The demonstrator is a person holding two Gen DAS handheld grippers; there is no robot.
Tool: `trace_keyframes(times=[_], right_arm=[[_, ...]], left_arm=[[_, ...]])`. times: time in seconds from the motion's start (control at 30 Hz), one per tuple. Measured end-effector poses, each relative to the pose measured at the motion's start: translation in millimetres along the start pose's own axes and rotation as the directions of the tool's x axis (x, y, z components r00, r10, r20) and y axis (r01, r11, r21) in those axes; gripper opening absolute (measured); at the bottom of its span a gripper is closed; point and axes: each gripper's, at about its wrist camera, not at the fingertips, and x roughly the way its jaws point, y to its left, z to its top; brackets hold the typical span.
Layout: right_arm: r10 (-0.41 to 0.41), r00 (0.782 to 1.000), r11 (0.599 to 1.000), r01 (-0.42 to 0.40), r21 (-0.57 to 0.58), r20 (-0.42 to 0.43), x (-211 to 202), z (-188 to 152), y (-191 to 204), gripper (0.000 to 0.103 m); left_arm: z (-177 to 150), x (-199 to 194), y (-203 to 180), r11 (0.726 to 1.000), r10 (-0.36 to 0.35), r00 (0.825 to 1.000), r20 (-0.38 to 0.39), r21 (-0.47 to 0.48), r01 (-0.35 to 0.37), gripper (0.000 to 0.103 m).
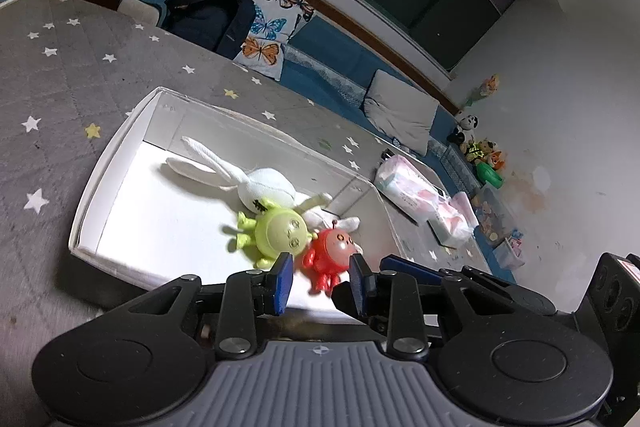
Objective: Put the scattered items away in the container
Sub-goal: 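Move the left gripper down to the tan peanut toy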
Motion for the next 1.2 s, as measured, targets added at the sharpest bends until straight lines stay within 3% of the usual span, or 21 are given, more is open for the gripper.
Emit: trace_keyframes(times=[0.2,0.27,0.7,1.2], right_arm=[[-0.009,1.000,1.000,0.009,0.027,0.019,-18.5,-22.6,4.9,0.059],[-0.013,1.000,0.999,0.012,0.036,0.019,-21.7,-30.1,6.0,0.065],[-0.052,0.999,0.990,0.052,0.134,-0.005,-30.2,-76.0,5.4,0.065],[-0.079,0.997,0.981,0.082,0.178,-0.027,-26.0,-92.8,8.8,0.065]], left_arm=[[-21.2,-7.3,-5.5,1.000,0.007,1.000,-0.007,0.018,-0.007,0.033],[-28.9,-8.0,-7.0,1.000,0.013,1.000,-0.013,0.023,-0.012,0.033],[-59.1,-9.0,-17.9,0.996,0.068,0.997,-0.042,0.062,-0.066,0.033],[-72.1,-4.1,-21.0,0.990,0.115,0.991,-0.070,0.086,-0.109,0.033]])
